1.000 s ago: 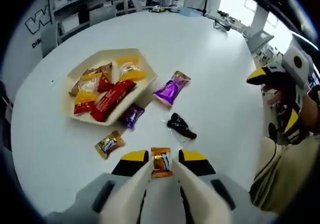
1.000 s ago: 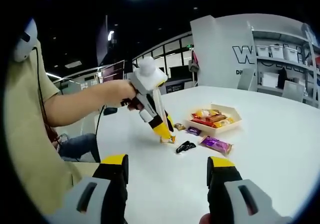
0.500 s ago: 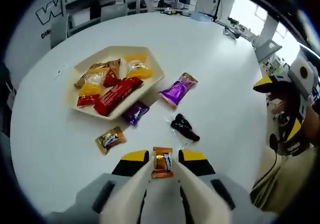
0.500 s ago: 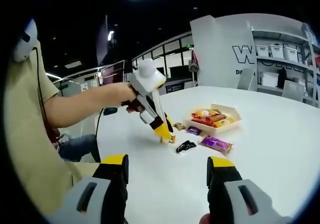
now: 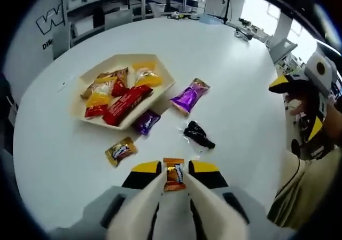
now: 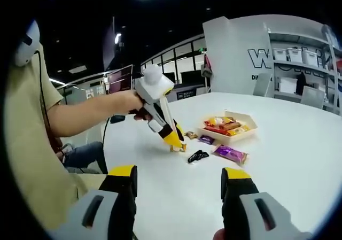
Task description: Place the target food into the container with the food tongs after gripping and lifting it, then release it inside without dropping or visibly crushing the food.
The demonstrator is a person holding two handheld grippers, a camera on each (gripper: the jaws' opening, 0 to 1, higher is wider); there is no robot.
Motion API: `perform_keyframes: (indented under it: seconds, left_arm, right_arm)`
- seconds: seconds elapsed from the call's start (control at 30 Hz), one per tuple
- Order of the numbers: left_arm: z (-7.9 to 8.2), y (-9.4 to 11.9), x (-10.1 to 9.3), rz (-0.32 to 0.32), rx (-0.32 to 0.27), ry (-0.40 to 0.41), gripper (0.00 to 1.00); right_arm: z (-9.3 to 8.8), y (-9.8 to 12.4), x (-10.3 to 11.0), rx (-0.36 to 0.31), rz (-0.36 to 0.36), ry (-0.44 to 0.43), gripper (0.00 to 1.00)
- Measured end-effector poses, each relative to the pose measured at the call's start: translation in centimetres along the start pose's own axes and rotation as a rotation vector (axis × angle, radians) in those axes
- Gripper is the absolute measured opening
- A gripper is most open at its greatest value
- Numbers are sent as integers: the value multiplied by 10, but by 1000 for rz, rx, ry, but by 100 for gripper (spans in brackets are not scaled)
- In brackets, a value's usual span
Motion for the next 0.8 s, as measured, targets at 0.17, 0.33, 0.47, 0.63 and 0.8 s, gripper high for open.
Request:
perform_keyframes:
  seconds: [0.17,0.33,0.47,0.63,0.8]
  left_arm:
    - [5,7,0,-39,-27,17,19]
    - [16,17,4,-42,-39,6,19]
    - [27,25,7,-43,-52,-4,19]
    - [41,35,5,-67,-73,-9,18]
    - [63,43,8,-59,-89,-38,18]
  right_arm:
    - [1,-1,0,-2,3,0,61]
    - [0,-1,0,-4,3,0,62]
    - [1,1,0,-6,-1,0,62]
    - [1,2,-1,-8,-6,0,62]
    - [1,3,-1,-6,-8,1,62]
Point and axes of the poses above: the point that each gripper's makers call its tool centre point, and the gripper's own axes: y roughly backward along the fingers, x roughly to its left, z roughly out of its top, the point moved 8 cm from there along y, roughly backward along the fingers, and after that the axes turned 6 degrees about x, right-handed, at the moved point
